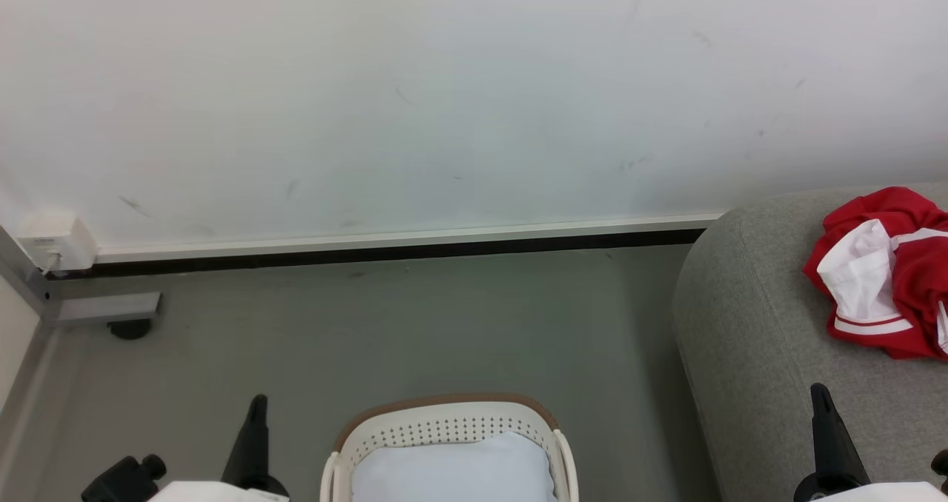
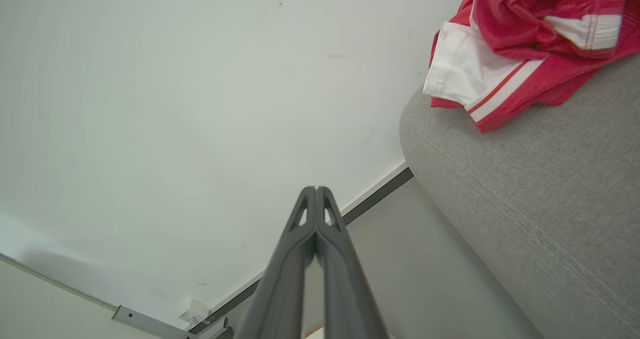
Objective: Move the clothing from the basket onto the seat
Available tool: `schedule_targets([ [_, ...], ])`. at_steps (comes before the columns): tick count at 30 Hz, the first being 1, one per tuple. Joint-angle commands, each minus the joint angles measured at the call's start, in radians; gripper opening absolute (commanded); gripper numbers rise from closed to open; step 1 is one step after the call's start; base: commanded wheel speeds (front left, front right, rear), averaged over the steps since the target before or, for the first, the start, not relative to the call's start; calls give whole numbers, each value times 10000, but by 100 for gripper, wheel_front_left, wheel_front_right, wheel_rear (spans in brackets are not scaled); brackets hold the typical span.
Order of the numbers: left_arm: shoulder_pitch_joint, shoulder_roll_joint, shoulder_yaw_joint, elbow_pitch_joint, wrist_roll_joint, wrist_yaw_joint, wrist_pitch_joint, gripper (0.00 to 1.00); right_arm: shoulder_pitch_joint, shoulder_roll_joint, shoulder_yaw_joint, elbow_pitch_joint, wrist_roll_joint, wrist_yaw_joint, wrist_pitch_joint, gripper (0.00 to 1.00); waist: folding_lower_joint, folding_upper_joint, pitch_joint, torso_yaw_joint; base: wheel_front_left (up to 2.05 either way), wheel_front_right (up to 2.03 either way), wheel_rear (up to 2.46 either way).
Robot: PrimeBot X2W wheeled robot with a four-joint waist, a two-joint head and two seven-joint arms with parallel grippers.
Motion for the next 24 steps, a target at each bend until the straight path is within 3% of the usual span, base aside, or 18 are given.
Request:
schedule_targets([
  [1,-267,59,83,-158,-418,5,92,0,-251,-49,-95,-70,367,-8,74,0,0,0,2,2,0,0,0],
  [24,-352,73,358,-250,-2988,8,780,0,-437,-7,-483,4,2657,-11,741,0,0,0,24,14,0,0,0],
])
